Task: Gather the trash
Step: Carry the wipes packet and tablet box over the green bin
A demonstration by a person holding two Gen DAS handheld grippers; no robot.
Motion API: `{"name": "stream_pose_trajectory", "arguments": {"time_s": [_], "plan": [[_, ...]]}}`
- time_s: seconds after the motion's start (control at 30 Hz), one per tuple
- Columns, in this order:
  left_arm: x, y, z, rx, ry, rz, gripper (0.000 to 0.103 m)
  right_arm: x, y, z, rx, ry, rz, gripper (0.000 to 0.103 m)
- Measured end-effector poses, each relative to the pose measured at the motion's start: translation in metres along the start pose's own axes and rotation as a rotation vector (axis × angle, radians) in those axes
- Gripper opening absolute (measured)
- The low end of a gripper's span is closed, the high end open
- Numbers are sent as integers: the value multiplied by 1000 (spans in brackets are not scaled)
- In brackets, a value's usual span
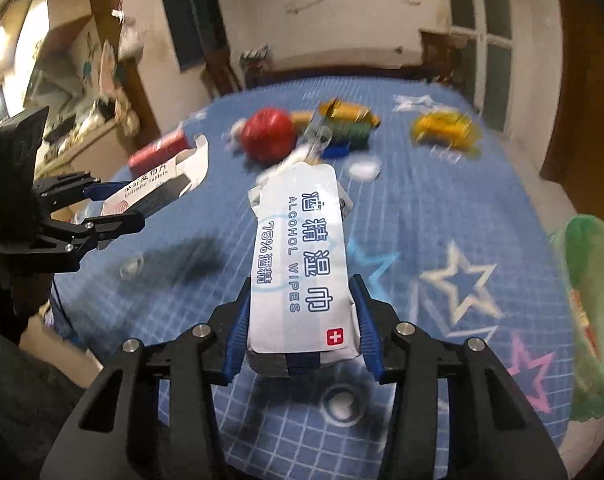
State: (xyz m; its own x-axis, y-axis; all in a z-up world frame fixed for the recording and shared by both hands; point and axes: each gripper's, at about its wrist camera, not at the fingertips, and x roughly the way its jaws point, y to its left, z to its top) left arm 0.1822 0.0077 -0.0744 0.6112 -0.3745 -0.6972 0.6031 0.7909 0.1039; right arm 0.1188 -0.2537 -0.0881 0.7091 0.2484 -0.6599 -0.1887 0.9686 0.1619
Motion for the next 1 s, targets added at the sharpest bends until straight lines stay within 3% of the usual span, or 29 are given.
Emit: {"name": "stream_pose_trajectory", "arguments": {"time_s": [0.17, 0.33, 0.57, 0.77, 1.0], "plan": [[7, -33, 62, -28, -49, 48, 59, -38, -26, 21, 41, -100, -101, 45], [25, -89, 127, 8, -94, 26, 59, -77, -67, 35, 91, -156, -221, 45], [64, -184, 205, 100, -134, -41, 59, -124, -147, 46, 209, -164, -383, 45], [100, -253, 243, 171, -131, -53, 59, -149, -198, 45, 297, -150, -466, 45], [140, -309, 260, 209, -90, -84, 59, -151, -230, 29, 363, -109, -487, 45]]}}
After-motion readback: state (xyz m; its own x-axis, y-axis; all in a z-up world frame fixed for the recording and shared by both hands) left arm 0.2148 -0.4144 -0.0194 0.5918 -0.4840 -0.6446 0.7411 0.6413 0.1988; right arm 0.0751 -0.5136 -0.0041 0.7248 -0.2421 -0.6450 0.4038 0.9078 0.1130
